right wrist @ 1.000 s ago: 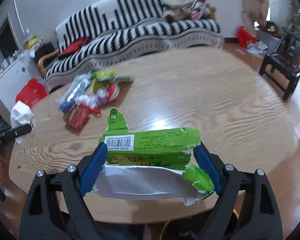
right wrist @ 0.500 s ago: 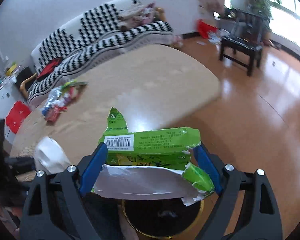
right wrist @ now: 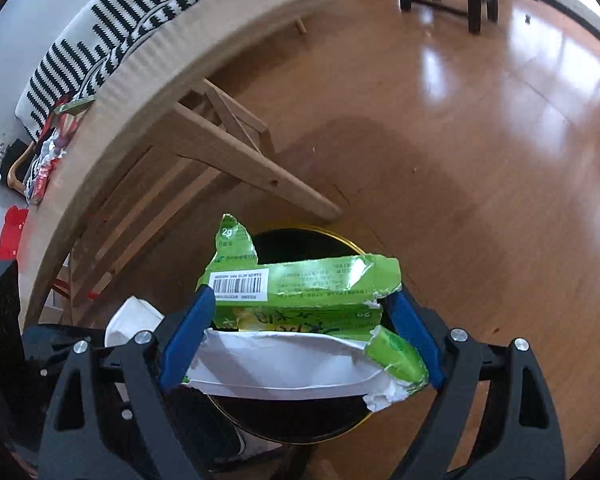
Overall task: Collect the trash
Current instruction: 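Carry both wrappers over the black bin and open both grippers, then grasp the clear plastic film with the left gripper while the right gripper grasps the silver-green packet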
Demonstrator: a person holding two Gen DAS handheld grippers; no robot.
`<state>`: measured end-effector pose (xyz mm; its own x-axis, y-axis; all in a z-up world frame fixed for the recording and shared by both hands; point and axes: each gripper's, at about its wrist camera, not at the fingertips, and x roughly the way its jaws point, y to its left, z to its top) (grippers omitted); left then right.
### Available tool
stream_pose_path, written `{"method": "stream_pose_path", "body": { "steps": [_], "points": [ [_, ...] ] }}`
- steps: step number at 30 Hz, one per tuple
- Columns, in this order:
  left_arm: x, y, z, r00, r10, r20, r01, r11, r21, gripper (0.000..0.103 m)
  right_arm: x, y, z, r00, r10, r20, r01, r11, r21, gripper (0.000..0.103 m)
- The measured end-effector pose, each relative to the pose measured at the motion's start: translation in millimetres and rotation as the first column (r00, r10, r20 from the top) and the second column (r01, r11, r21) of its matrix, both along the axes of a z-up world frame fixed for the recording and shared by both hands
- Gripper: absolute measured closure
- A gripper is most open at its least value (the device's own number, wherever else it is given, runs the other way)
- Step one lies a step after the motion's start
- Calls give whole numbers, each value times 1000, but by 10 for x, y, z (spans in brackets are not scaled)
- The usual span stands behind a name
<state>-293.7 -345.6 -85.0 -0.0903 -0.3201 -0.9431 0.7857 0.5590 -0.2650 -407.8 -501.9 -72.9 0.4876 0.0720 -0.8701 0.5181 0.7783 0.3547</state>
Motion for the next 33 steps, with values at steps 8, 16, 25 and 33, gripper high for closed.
{"method": "stream_pose_path", "body": {
  "steps": [8,16,25,33],
  "points": [
    [82,-57,-127,999,26,-44,-26,1000,7,60,105,1,-90,1000,11,-20,-11,1000,26,18],
    [21,-62,35,999,7,36,-7,1000,10,10,130,-38,-1,1000,-4,16,3,998,70,7],
    [538,755,858,958,265,109,-248,957,-147,7,495,114,789,986,67,156,-50,993,-112,7],
    [1425,1985,1376,806,529,266,-505,849,-157,7,1718,765,1189,932,327,156,-290,931,-223,7]
  ]
}}
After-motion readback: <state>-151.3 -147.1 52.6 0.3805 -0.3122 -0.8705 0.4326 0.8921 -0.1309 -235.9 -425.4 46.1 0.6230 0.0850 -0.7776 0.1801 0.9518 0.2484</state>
